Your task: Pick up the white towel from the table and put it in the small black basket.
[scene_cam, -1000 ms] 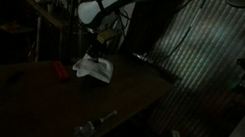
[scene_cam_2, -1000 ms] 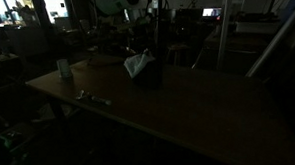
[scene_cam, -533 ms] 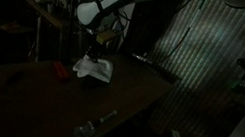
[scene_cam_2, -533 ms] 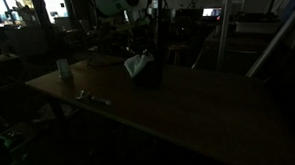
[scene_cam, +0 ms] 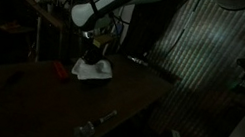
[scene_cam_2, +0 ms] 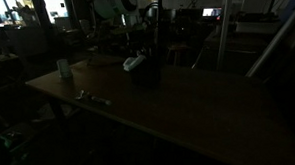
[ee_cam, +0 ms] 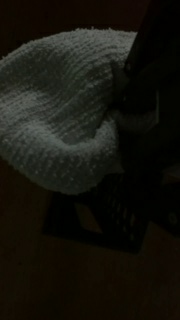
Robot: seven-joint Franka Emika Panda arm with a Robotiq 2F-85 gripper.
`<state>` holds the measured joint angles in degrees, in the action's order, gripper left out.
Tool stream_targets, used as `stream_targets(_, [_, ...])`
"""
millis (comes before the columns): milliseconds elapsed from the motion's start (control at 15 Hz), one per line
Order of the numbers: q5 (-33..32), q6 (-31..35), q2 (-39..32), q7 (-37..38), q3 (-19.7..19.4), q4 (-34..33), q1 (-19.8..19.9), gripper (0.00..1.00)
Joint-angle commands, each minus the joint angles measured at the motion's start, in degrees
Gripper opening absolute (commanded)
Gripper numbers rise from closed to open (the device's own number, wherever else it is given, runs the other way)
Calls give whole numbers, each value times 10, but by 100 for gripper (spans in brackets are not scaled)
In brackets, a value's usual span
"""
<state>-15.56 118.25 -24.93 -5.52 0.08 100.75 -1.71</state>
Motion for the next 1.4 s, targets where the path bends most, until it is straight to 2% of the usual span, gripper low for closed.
stream_targets(0, [44, -20, -33, -27, 16, -4, 5, 3])
stream_targets(67, [55, -23, -30, -32, 18, -3, 6, 38])
stream_targets(133, [64, -25, -24, -37, 20, -3, 8, 40])
stream_targets(267, [75, -27, -9, -43, 18, -5, 12, 53])
stream_targets(667, [63, -26, 59, -50, 7, -6, 24, 99])
stream_targets(1000, [52, -29, 117, -44, 6, -6, 19, 100])
stream_targets(1067, [51, -28, 126, -43, 7, -5, 17, 96])
stream_targets(1133, [51, -27, 131, -42, 9, -4, 14, 75])
stream_targets(1200, [50, -26, 134, -39, 11, -3, 11, 74])
stream_targets(1333, [54, -23, 135, -37, 17, 0, 5, 58])
